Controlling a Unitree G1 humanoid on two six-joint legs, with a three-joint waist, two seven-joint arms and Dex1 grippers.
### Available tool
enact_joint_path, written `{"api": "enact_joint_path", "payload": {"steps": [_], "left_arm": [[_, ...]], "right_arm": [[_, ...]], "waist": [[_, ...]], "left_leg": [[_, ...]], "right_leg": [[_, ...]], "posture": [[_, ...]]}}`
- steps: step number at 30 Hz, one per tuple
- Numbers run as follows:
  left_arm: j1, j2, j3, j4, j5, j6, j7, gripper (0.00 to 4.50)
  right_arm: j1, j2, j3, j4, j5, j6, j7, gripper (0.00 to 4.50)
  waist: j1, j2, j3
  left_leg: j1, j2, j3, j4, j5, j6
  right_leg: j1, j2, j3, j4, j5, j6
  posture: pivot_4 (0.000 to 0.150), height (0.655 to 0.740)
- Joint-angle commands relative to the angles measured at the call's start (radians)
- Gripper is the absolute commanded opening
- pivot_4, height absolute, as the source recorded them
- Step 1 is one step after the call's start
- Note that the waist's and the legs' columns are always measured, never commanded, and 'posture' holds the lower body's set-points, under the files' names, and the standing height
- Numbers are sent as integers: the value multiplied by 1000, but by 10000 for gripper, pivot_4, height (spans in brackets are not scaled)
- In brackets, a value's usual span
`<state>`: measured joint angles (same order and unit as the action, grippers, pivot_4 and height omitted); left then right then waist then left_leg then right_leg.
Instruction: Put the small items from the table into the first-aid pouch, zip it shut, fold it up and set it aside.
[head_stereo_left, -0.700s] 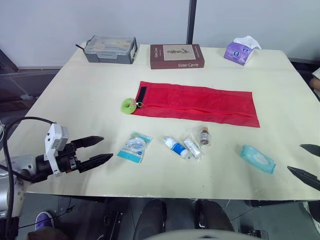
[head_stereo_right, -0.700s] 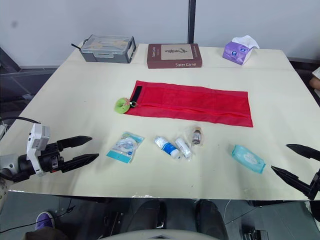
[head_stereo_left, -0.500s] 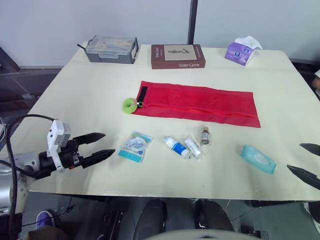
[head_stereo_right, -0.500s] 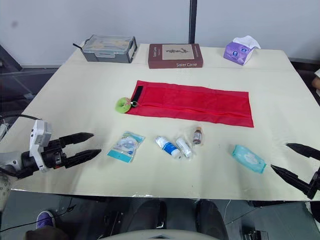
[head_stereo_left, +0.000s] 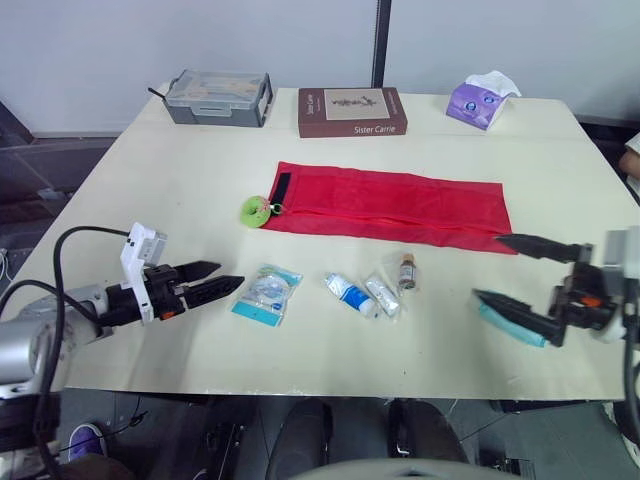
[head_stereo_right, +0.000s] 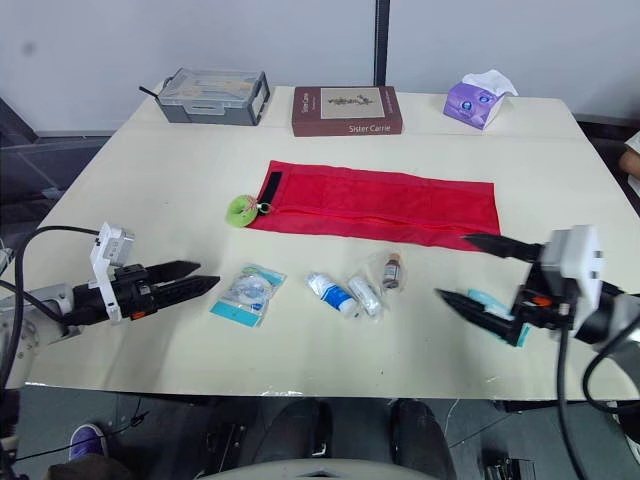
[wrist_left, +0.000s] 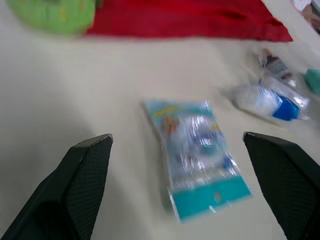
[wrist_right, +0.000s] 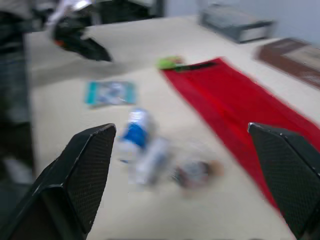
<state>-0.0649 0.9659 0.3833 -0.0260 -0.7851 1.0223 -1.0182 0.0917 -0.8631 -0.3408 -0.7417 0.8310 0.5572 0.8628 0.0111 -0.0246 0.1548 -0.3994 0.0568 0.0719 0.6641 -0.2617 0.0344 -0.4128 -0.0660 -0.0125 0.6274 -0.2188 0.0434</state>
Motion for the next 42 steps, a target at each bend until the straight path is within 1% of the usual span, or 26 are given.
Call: {"api": "enact_joint_path", "payload": {"steps": [1, 2, 5, 8, 11, 14, 18, 19, 21, 22, 24, 25, 27, 29, 32, 34, 36, 38, 40, 41, 42], "left_arm": [[9, 24, 17, 25, -43, 87, -20, 44561], [-7, 19, 9, 35, -43, 107, -9, 44561], [-86, -17, -9, 76, -55, 173, 36, 44561], [-159, -32, -80, 109, -34, 192, 32, 44561], [-229, -38, -157, 161, -8, 200, 12, 44561], [-313, -56, -234, 240, 23, 203, -6, 44561], [-404, -84, -322, 341, 54, 215, -57, 44561], [-419, -89, -340, 360, 62, 221, -68, 42317], [-424, -79, -394, 367, 86, 212, -113, 36381], [-424, -75, -412, 367, 95, 207, -131, 32020], [-425, -73, -428, 373, 109, 202, -148, 21901], [-427, -75, -429, 377, 112, 202, -153, 17747], [-433, -84, -421, 383, 108, 210, -153, 8048], [-428, -90, -403, 373, 94, 226, -149, 365], [-412, -104, -313, 358, 44, 270, -119, 143], [-395, -121, -198, 330, -20, 335, -80, 143], [-354, -151, -80, 255, -71, 352, -25, 143], [-347, -217, 46, 182, -131, 393, 69, 143], [-378, -342, 150, 82, -176, 419, 231, 143], [-390, -387, 181, 47, -188, 428, 288, 143], [-409, -462, 210, -1, -200, 428, 377, 143]], "right_arm": [[-35, -3, 54, -45, -3, 13, -26, 45000], [-50, 5, 64, -48, 21, 23, -41, 45000], [-68, 4, 88, -66, 26, 26, -45, 45000], [-69, 1, 83, -77, 46, 33, -50, 45000], [-66, -1, 61, -96, 84, 34, -54, 45000], [-65, -4, 31, -116, 124, 33, -69, 45000], [-38, -9, 13, -146, 125, 26, -80, 45000], [-31, -9, 11, -151, 122, 25, -83, 45000], [-15, -8, 6, -161, 116, 21, -92, 45000], [-9, -7, 4, -164, 115, 19, -96, 45000], [6, -6, 2, -170, 112, 15, -99, 45000], [13, -5, 3, -174, 108, 13, -101, 45000], [18, -1, 15, -177, 92, 5, -114, 45000], [12, 7, 39, -171, 56, 8, -152, 45000], [-15, 29, 90, -170, -35, 40, -273, 45000], [-37, 30, 129, -192, -60, 121, -384, 45000], [-86, 58, 165, -182, 43, 205, -461, 45000], [-151, 119, 196, -143, 181, 268, -548, 45000], [-226, 177, 235, -96, 290, 327, -644, 45000], [-252, 192, 246, -81, 323, 348, -678, 45000], [-285, 221, 267, -53, 360, 367, -717, 45000]], "waist": [[2, -1, 0], [3, -1, 0], [10, -2, 1], [10, -3, 0], [3, -4, 0], [3, -4, 0], [6, -4, 0], [6, -4, 0], [5, -4, -1], [4, -4, -1], [3, -4, -1], [3, -4, -1], [3, -4, -1], [3, -4, -1], [2, -4, -1], [1, -4, 0], [-1, -5, 0], [-2, -5, 0], [0, -6, 0], [5, -6, 0], [6, -7, 0]], "left_leg": [[0, 0, 0, 0, 0, 0], [0, 0, 0, 0, 0, 0], [-1, -1, -1, 1, 0, 0], [-1, -1, -2, 3, 0, 0], [-1, -1, -1, 3, 0, 0], [-1, -2, -1, 2, 0, 0], [-1, -3, -1, 2, 0, 0], [-1, -3, -1, 3, 0, 0], [-1, -3, -1, 3, 0, 0], [-1, -3, -1, 3, 0, 0], [-1, -3, 0, 4, 0, 0], [-1, -3, 0, 4, 0, 0], [-2, -3, -1, 3, 0, 0], [-2, -3, -1, 3, 0, 0], [-2, -2, -1, 3, 0, 0], [-2, -2, -1, 4, 0, 0], [-2, 0, -2, 4, 0, 0], [-2, 0, -2, 3, 0, 0], [-2, 1, -3, 4, 0, 0], [-2, 0, -3, 4, 0, 0], [-2, -1, -3, 5, 0, 0]], "right_leg": [[0, 0, 0, 0, 0, 0], [0, -1, 0, -1, 0, 0], [1, -1, -1, 0, 0, 0], [1, -1, -2, 0, 0, 0], [1, -2, -1, 0, 3, -4], [1, 0, -1, 0, 3, -4], [2, 2, -2, 1, 3, -4], [2, 2, -2, 1, 3, -4], [2, 2, -1, 1, 3, -4], [2, 1, -1, 1, 3, -4], [2, 1, 1, 1, 3, -4], [2, 1, 1, 1, 3, -4], [1, 1, 1, 1, 3, -4], [1, 2, 0, 1, 3, -4], [1, 2, 0, 1, 3, -4], [1, 1, 0, 1, 3, -4], [1, 1, 0, 2, 3, -4], [1, 1, 0, 2, 3, -4], [1, 0, 0, 3, 3, -4], [1, 0, 0, 3, 3, -4], [2, -1, 0, 5, 3, -4]], "posture": [[1500, 7400], [1500, 7400], [1500, 7400], [1500, 7400], [1500, 7400], [1500, 7400], [1500, 7400], [1500, 7400], [1500, 7400], [1500, 7400], [1500, 7400], [1500, 7400], [1500, 7400], [1500, 7400], [1500, 7400], [1500, 7400], [1500, 7400], [1500, 7400], [1500, 7400], [1500, 7400], [1500, 7400]]}}
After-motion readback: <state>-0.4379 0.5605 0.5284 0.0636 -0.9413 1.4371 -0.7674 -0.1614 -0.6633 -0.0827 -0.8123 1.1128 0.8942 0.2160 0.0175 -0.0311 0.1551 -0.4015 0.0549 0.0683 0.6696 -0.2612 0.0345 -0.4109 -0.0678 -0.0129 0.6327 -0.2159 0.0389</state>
